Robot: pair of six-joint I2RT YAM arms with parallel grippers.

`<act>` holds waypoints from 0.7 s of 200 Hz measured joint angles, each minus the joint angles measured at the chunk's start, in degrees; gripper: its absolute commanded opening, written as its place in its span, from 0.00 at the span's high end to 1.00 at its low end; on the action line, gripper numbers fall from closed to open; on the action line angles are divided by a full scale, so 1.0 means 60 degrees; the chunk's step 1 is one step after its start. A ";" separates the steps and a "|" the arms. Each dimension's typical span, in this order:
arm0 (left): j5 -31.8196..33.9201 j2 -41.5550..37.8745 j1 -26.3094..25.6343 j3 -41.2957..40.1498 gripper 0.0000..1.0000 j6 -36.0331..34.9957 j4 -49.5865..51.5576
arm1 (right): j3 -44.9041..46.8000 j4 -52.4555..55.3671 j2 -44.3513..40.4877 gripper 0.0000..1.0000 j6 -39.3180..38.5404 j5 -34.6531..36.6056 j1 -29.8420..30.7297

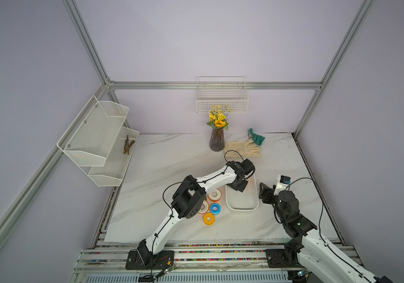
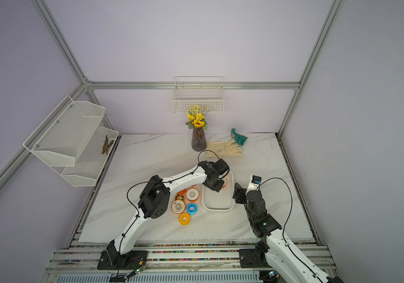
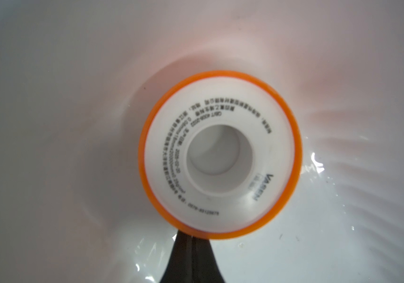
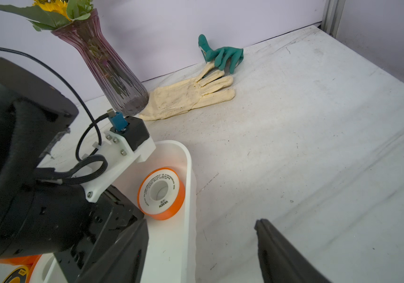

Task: Put the sealing tape into the storage box
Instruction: Place the sealing tape in the storage box.

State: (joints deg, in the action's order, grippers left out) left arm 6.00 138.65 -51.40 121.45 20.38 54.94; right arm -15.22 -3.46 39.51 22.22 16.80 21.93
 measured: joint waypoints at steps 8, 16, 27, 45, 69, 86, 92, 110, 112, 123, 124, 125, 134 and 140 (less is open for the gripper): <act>0.0004 0.0055 0.0000 0.0051 1.00 0.0000 0.0004 | 0.0000 0.0000 0.0000 0.26 0.0000 -0.0004 0.0000; 0.0004 0.0120 0.0000 0.0117 1.00 -0.0004 0.0011 | 0.0000 0.0000 0.0000 0.26 0.0000 -0.0004 0.0000; 0.0004 0.0208 0.0000 0.0248 1.00 -0.0007 0.0025 | 0.0000 0.0000 0.0000 0.26 0.0000 -0.0007 0.0000; 0.0004 0.0313 0.0000 0.0466 1.00 -0.0011 0.0007 | 0.0000 0.0000 0.0004 0.26 0.0000 -0.0015 0.0000; 0.0000 0.0386 0.0000 0.0579 1.00 -0.0076 -0.0022 | 0.0000 0.0000 0.0004 0.26 0.0000 -0.0029 0.0000; -0.0018 0.0404 0.0000 0.0586 1.00 -0.0113 -0.0051 | 0.0000 0.0000 0.0007 0.26 0.0000 -0.0029 0.0000; -0.0033 0.0423 0.0000 0.0601 1.00 -0.0124 -0.0055 | 0.0000 0.0000 0.0007 0.26 0.0000 -0.0033 0.0000; -0.0084 0.0459 0.0000 0.0656 1.00 -0.0193 -0.0080 | 0.0000 0.0000 0.0018 0.26 0.0000 -0.0033 0.0000; -0.0087 0.0459 0.0000 0.0656 1.00 -0.0197 -0.0080 | 0.0000 0.0000 0.0022 0.26 0.0000 -0.0033 0.0000; -0.0109 0.0459 0.0000 0.0656 0.99 -0.0240 -0.0091 | 0.0000 0.0000 0.0022 0.26 0.0000 -0.0033 0.0000; -0.0109 0.0459 0.0000 0.0656 0.99 -0.0248 -0.0091 | 0.0000 -0.0004 0.0022 0.26 0.0000 -0.0033 0.0000; -0.0109 0.0459 0.0000 0.0656 0.99 -0.0248 -0.0087 | 0.0000 0.0000 0.0022 0.26 0.0000 -0.0033 0.0000; -0.0113 0.0459 0.0000 0.0656 0.96 -0.0255 -0.0091 | 0.0000 0.0000 0.0022 0.26 0.0000 -0.0033 0.0000; -0.0109 0.0459 0.0000 0.0652 0.94 -0.0255 -0.0091 | 0.0000 -0.0004 0.0025 0.26 0.0000 -0.0036 0.0000</act>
State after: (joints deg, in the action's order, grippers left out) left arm 5.34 141.40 -51.40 125.36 18.85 54.39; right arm -15.22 -3.49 39.66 22.22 16.58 21.93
